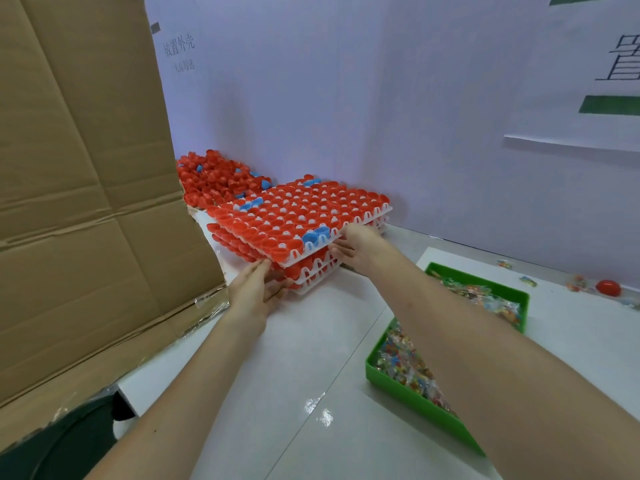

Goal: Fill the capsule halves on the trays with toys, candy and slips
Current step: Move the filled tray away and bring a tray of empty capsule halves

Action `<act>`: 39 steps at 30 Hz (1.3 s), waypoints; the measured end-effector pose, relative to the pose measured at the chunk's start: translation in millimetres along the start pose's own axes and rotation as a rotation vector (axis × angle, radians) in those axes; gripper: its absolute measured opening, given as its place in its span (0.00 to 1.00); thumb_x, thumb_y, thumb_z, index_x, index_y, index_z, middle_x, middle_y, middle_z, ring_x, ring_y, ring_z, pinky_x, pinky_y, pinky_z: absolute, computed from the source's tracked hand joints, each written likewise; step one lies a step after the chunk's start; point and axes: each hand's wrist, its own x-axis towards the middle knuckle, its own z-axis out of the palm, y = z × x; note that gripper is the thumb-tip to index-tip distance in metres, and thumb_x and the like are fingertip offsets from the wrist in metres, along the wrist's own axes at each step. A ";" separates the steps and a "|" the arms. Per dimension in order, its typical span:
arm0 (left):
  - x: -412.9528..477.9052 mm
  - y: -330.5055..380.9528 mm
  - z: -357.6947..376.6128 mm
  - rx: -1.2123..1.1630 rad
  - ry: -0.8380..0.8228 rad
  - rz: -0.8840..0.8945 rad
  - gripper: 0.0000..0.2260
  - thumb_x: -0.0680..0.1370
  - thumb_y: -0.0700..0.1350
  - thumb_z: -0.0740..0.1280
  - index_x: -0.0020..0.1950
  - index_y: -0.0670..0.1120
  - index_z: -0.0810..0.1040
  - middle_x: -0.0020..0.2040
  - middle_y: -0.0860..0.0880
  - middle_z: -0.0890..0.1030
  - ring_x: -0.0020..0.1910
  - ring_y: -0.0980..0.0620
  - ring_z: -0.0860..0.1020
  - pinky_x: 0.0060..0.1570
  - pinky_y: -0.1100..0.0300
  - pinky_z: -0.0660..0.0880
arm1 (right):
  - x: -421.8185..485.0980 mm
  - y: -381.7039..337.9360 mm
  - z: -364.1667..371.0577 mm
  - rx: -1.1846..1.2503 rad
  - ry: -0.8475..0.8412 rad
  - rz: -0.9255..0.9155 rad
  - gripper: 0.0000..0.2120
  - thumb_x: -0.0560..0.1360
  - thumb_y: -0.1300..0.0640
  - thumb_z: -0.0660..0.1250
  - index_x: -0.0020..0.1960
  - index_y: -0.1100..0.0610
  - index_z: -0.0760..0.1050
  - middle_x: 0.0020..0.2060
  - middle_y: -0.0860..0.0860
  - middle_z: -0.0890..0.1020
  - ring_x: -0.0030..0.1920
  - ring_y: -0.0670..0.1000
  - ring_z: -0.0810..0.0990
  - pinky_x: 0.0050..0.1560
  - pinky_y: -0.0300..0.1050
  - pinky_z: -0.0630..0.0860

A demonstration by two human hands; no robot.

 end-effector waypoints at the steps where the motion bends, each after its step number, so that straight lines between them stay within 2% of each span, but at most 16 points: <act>1: 0.2 0.7 -0.1 0.007 0.005 0.005 0.04 0.81 0.46 0.68 0.53 0.47 0.79 0.44 0.46 0.84 0.36 0.50 0.82 0.35 0.58 0.79 | 2.5 1.1 0.6 0.020 0.004 0.005 0.11 0.83 0.61 0.61 0.65 0.62 0.71 0.53 0.58 0.81 0.51 0.52 0.83 0.50 0.42 0.82; 3: -0.5 2.6 -0.8 0.021 0.031 0.013 0.03 0.81 0.45 0.68 0.50 0.48 0.80 0.44 0.47 0.83 0.37 0.50 0.80 0.36 0.59 0.78 | 7.3 4.8 0.8 0.056 0.014 0.006 0.11 0.83 0.61 0.60 0.63 0.63 0.72 0.49 0.56 0.80 0.43 0.50 0.81 0.48 0.41 0.82; 5: -2.0 4.4 -0.5 0.076 0.055 0.029 0.05 0.81 0.45 0.67 0.46 0.48 0.80 0.43 0.47 0.82 0.39 0.50 0.78 0.37 0.59 0.75 | 13.0 8.6 0.0 0.063 0.045 0.003 0.11 0.83 0.60 0.61 0.63 0.62 0.73 0.46 0.55 0.80 0.39 0.48 0.78 0.52 0.41 0.82; 8: -5.6 6.9 1.2 0.183 0.074 0.080 0.08 0.81 0.43 0.65 0.44 0.48 0.80 0.41 0.48 0.80 0.33 0.51 0.73 0.32 0.60 0.68 | 15.9 9.8 1.2 0.082 0.074 -0.016 0.11 0.83 0.58 0.61 0.63 0.61 0.73 0.46 0.55 0.80 0.43 0.49 0.80 0.52 0.42 0.82; 12: -10.3 12.3 4.7 0.180 0.090 0.063 0.06 0.81 0.44 0.65 0.44 0.48 0.78 0.41 0.48 0.80 0.31 0.53 0.71 0.30 0.61 0.66 | 8.0 3.2 8.9 0.097 0.073 -0.062 0.15 0.84 0.57 0.58 0.70 0.59 0.69 0.60 0.54 0.79 0.56 0.51 0.81 0.57 0.44 0.81; 13: -11.1 13.9 4.9 0.172 0.094 0.055 0.06 0.81 0.44 0.65 0.44 0.48 0.78 0.41 0.48 0.80 0.32 0.53 0.71 0.31 0.61 0.67 | 6.0 1.4 10.5 0.109 0.065 -0.068 0.16 0.84 0.57 0.58 0.70 0.59 0.68 0.62 0.55 0.78 0.58 0.53 0.80 0.56 0.46 0.81; 15: -12.1 16.2 4.4 0.150 0.085 0.036 0.06 0.81 0.45 0.65 0.45 0.49 0.77 0.43 0.48 0.80 0.34 0.53 0.72 0.31 0.62 0.67 | 2.9 -0.9 12.2 0.152 0.036 -0.082 0.17 0.83 0.58 0.61 0.70 0.60 0.68 0.63 0.58 0.78 0.58 0.56 0.81 0.49 0.48 0.84; 18: -14.3 18.0 2.0 0.089 0.054 -0.012 0.04 0.81 0.44 0.65 0.46 0.50 0.77 0.45 0.48 0.81 0.40 0.52 0.74 0.33 0.61 0.69 | 1.1 0.7 11.4 0.155 -0.013 -0.100 0.16 0.83 0.59 0.62 0.70 0.60 0.68 0.60 0.59 0.80 0.54 0.57 0.83 0.38 0.50 0.83; 21: -15.5 19.2 -0.1 0.051 0.041 -0.043 0.04 0.81 0.42 0.65 0.47 0.49 0.77 0.45 0.48 0.81 0.41 0.52 0.75 0.35 0.61 0.70 | 2.2 3.2 10.7 0.159 -0.036 -0.103 0.16 0.83 0.62 0.60 0.70 0.60 0.67 0.61 0.59 0.80 0.52 0.57 0.83 0.37 0.52 0.83; 24: -13.9 19.8 -2.5 0.059 0.043 -0.049 0.03 0.81 0.43 0.65 0.48 0.49 0.77 0.46 0.48 0.82 0.42 0.52 0.76 0.35 0.60 0.70 | 4.7 5.7 10.6 0.177 -0.058 -0.104 0.16 0.83 0.63 0.59 0.70 0.60 0.68 0.61 0.59 0.80 0.55 0.58 0.83 0.44 0.54 0.83; 28: -15.2 21.3 -3.4 0.070 0.046 -0.016 0.04 0.82 0.43 0.64 0.48 0.50 0.78 0.46 0.48 0.82 0.42 0.52 0.75 0.36 0.60 0.70 | 7.6 12.3 9.9 0.247 -0.065 -0.107 0.15 0.83 0.64 0.59 0.68 0.61 0.70 0.55 0.58 0.81 0.47 0.55 0.83 0.34 0.50 0.83; 29: -16.2 22.2 -2.6 0.073 0.044 -0.007 0.05 0.82 0.43 0.64 0.48 0.50 0.78 0.46 0.49 0.82 0.42 0.52 0.75 0.36 0.60 0.70 | 8.2 13.4 9.5 0.263 -0.069 -0.110 0.15 0.82 0.65 0.59 0.68 0.62 0.70 0.55 0.58 0.82 0.49 0.56 0.83 0.35 0.50 0.83; 32: -19.5 25.3 0.1 0.089 0.039 0.013 0.05 0.81 0.44 0.64 0.49 0.49 0.79 0.47 0.48 0.82 0.43 0.52 0.74 0.38 0.60 0.71 | 10.0 13.1 7.6 0.295 -0.081 -0.112 0.16 0.82 0.65 0.59 0.69 0.62 0.69 0.60 0.60 0.80 0.58 0.59 0.82 0.50 0.56 0.84; 34: -22.2 26.5 0.6 0.099 0.038 0.026 0.06 0.81 0.43 0.64 0.49 0.49 0.80 0.46 0.48 0.82 0.42 0.51 0.74 0.38 0.60 0.71 | 8.5 11.3 5.4 0.318 -0.086 -0.114 0.14 0.83 0.64 0.58 0.67 0.60 0.70 0.60 0.58 0.80 0.58 0.58 0.81 0.53 0.57 0.83; 38: -27.4 26.7 1.8 0.119 0.030 0.035 0.07 0.81 0.41 0.64 0.47 0.48 0.81 0.45 0.48 0.83 0.41 0.51 0.75 0.38 0.60 0.72 | 1.2 8.9 -2.7 0.359 -0.080 -0.142 0.08 0.82 0.65 0.57 0.55 0.57 0.74 0.52 0.56 0.81 0.51 0.55 0.82 0.36 0.50 0.83; 39: -27.7 26.0 2.7 0.116 0.033 0.036 0.07 0.81 0.41 0.64 0.47 0.48 0.81 0.45 0.48 0.83 0.42 0.51 0.75 0.39 0.60 0.72 | -1.3 8.4 -5.6 0.367 -0.081 -0.147 0.08 0.82 0.65 0.57 0.53 0.56 0.74 0.52 0.55 0.81 0.51 0.55 0.82 0.35 0.48 0.83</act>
